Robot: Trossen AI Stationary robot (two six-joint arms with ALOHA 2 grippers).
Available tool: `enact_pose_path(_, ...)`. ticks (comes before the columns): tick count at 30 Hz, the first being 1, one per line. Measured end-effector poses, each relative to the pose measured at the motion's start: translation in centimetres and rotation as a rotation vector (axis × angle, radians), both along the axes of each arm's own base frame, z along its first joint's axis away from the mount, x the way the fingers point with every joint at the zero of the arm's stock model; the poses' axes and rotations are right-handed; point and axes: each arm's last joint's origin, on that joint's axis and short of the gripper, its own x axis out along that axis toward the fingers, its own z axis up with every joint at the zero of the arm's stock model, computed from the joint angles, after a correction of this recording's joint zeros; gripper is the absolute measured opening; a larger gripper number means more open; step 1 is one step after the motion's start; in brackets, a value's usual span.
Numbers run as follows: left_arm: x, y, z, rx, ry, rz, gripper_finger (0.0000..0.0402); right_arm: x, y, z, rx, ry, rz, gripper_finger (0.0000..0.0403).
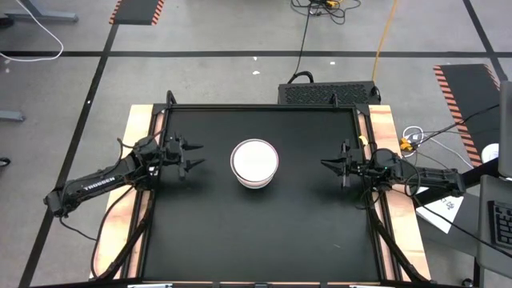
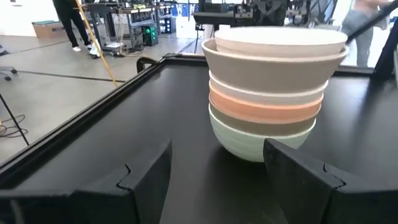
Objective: Nest bowls inside each other
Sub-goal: Return to Home Position
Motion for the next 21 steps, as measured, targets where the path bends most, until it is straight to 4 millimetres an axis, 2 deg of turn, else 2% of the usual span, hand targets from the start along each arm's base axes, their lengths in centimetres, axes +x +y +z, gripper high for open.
enact_pose_path(21, 0.02, 0.01, 0.18, -0.032, -0.024, 0.006, 0.0253, 0.00, 0.00, 0.00, -0.003, 0.000, -0.001, 0.0020)
